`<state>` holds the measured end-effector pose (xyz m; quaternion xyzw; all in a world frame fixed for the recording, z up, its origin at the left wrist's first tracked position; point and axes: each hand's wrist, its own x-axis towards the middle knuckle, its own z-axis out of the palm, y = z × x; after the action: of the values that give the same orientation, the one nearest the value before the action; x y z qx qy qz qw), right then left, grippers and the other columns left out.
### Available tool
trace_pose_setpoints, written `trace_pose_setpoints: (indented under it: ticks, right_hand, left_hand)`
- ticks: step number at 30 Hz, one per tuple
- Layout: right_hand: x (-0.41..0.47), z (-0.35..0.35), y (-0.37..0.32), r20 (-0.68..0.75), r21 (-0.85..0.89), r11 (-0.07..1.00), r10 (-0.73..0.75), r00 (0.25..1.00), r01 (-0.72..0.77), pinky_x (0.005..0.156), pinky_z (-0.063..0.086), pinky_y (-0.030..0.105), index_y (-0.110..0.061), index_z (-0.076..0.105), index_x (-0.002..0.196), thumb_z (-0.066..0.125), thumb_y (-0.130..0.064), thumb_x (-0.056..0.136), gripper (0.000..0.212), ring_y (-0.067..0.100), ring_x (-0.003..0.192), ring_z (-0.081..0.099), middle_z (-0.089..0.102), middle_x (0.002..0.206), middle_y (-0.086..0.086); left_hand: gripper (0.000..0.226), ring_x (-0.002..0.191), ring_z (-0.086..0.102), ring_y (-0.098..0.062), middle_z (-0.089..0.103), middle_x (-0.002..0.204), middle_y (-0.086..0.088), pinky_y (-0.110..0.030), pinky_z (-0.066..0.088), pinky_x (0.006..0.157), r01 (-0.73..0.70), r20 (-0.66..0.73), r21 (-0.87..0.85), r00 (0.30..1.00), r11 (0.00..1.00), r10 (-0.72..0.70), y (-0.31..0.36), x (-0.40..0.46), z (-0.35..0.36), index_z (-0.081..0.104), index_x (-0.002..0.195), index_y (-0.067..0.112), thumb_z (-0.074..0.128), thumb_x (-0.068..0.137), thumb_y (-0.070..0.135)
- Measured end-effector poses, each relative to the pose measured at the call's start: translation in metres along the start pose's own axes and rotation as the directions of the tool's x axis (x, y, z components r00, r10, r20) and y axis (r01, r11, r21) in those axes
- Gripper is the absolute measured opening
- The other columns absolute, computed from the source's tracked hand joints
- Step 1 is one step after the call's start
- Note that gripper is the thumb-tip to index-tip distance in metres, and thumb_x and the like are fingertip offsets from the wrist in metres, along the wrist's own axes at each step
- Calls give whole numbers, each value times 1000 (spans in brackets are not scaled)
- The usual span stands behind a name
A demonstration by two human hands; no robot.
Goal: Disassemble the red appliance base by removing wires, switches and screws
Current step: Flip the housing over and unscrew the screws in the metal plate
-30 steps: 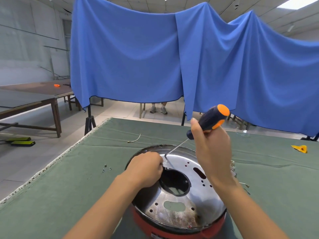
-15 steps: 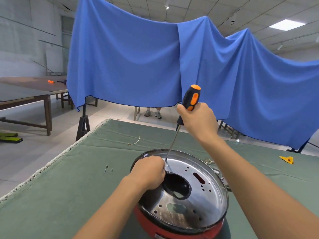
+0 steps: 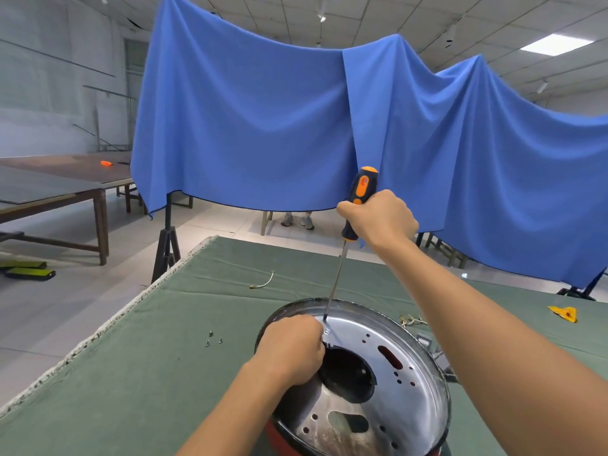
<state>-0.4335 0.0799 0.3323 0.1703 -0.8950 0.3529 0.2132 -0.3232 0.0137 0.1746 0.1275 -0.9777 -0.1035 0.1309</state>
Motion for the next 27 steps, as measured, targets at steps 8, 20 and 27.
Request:
trace_pose_setpoints:
  ticks: [8, 20, 27]
  right_hand:
    - [-3, 9, -8, 180, 129, 990, -76, 981, 53, 50, 30, 26, -18, 48, 74, 59, -38, 82, 24, 16, 57, 49, 58, 70, -1]
    - [-3, -10, -6, 307, 113, 989, -130, 943, 99, 60, 47, 29, -19, 56, 71, 60, -56, 77, 37, 16, 56, 59, 67, 66, -2]
    - [7, -40, -33, 174, -86, 975, -186, 967, 204, 52, 32, 24, -17, 45, 62, 56, -38, 78, 28, 23, 69, 59, 61, 64, -1]
  left_hand:
    - [26, 104, 55, -27, 64, 106, -4, -32, 41, 72, 175, -134, -108, 973, 979, -189, 14, 20, -19, 61, 107, 14, 45, 86, 12]
    - [31, 60, 53, -10, 56, 59, 12, -24, 38, 56, 228, -156, -508, 924, 831, -349, 19, 52, -13, 58, 66, 27, 51, 95, 34]
    - [31, 77, 63, -19, 69, 77, 2, -31, 48, 67, 202, -184, -424, 935, 883, -302, 20, 52, -15, 71, 82, 20, 51, 95, 39]
